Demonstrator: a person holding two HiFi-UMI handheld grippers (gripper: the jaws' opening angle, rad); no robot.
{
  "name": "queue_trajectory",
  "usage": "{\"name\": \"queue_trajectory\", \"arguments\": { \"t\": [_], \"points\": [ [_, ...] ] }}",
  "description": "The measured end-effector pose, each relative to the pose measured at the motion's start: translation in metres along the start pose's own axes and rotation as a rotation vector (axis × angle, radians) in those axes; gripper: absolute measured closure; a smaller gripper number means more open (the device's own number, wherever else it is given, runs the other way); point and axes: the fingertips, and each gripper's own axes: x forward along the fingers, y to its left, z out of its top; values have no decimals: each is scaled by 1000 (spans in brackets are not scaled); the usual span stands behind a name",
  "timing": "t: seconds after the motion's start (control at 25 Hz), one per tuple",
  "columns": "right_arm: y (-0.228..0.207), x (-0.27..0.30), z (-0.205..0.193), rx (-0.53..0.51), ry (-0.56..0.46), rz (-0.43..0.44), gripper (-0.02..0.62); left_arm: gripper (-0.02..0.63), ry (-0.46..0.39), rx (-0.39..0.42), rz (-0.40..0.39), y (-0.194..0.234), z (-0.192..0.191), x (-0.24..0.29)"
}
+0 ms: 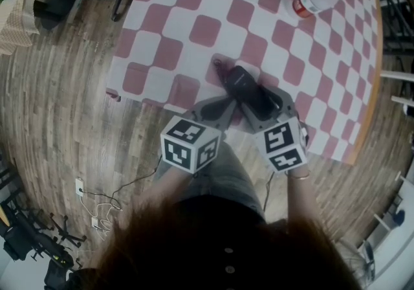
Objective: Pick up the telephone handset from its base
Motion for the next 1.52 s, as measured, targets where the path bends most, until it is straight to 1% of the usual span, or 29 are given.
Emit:
{"name": "queue_trajectory", "arguments": {
  "t": [0.16,0.52,0.68,0.84,0.96,1.12,1.2,1.4,1.52],
  "points": [
    [0,-3,5,-4,-17,1,359,598,-4,5,-3,-1,2,-3],
    [-3,-10,18,11,-54,-39,359,598,-16,37,-7,-4,10,-12],
    [-5,-19,30,29,-88,-63,359,598,-19,60,-12,-6,15,-19],
    [-5,-29,42,52,-123,-92,359,598,-25,100,-24,-10,23,-27],
    [-6,-39,49,78,-153,-123,359,598,-34,130,-37,-12,31,-32],
    [-4,-56,58,105,-186,-156,359,598,-46,139,-49,-15,38,-41],
    [-5,-64,64,121,-208,-180,359,598,-55,161,-55,-17,45,-45],
    [-5,-86,77,209,-280,-229,359,598,-78,198,-75,-21,62,-57],
    [-5,-99,84,236,-318,-262,359,598,-88,233,-98,-29,72,-61]
  ]
}}
